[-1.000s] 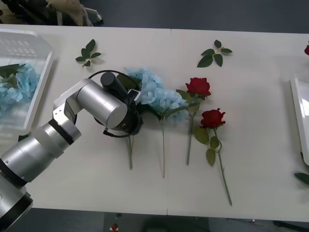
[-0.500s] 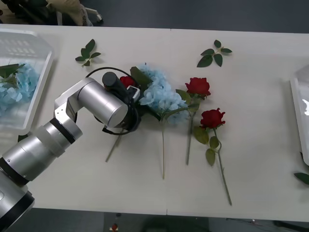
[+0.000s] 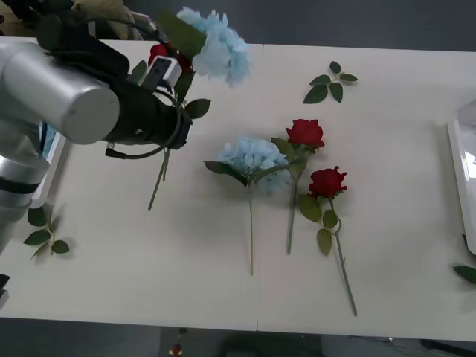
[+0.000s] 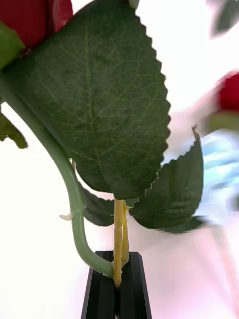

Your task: Put the red flowers into the right box and the blue flowers into the left box

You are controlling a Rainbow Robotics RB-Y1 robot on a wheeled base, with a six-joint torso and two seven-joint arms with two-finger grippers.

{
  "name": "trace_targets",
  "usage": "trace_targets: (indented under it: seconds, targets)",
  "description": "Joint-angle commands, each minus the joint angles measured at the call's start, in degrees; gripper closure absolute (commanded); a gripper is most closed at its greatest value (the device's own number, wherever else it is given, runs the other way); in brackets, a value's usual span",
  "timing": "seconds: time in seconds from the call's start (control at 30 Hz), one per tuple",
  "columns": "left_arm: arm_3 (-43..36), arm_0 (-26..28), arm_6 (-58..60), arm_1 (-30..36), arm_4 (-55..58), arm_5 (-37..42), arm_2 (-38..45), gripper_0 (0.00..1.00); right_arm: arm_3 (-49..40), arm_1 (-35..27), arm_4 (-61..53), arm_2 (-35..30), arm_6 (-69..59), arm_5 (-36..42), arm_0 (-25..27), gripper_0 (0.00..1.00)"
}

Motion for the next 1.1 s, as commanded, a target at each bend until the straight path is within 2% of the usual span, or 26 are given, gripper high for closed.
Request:
trace_targets:
  seconds: [0.03, 0.27, 0.4, 0.57, 0.7, 0.83, 0.97, 1.1]
  targets:
    - [-10.8, 4.0, -7.5, 0.8, 6.7, -2.9, 5.8, 1.00, -0.3, -1.6, -3.5, 0.3, 0.5, 0.0, -1.7, 0.13]
    - [-20.3, 12.3, -19.2, 0.8, 16.1, -12.5, 10.6, 1.00, -2.6, -1.6, -9.6, 0.4, 7.5, 5.3, -1.7, 0.06]
    - [-20.4, 14.6, -22.1, 0.8, 20.0, -12.8, 13.8, 1.00, -7.6, -1.1, -12.1, 0.4, 6.6, 10.2, -1.6, 0.06]
    - [-18.6, 15.5, -22.8, 0.8, 22.7, -12.8, 15.5, 1.00, -16.1, -0.2, -16.2, 0.4, -1.6, 15.1, -0.2, 0.05]
    - [-15.8, 16.3, -15.8, 0.8, 19.4, -8.6, 19.1, 1.00, -28.0, -0.2, -19.9, -0.5, -9.1, 16.3, 4.6, 0.05]
    - [-12.1, 14.6, -14.3, 0.8, 14.4, -2.1, 20.8, 1.00, -38.9, -0.2, -23.8, -3.8, -13.8, 15.5, 11.1, 0.05]
    - [-10.7, 13.3, -9.7, 1.9, 5.6, 4.4, 19.8, 1.00, -51.5, 0.0, -28.0, -8.5, -19.7, 14.0, 19.8, 0.04]
    - [-6.6, 13.3, -6.7, 3.9, 1.1, 5.0, 16.9, 1.00, -60.7, 1.0, -29.9, -11.2, -28.6, 13.3, 25.7, 0.05]
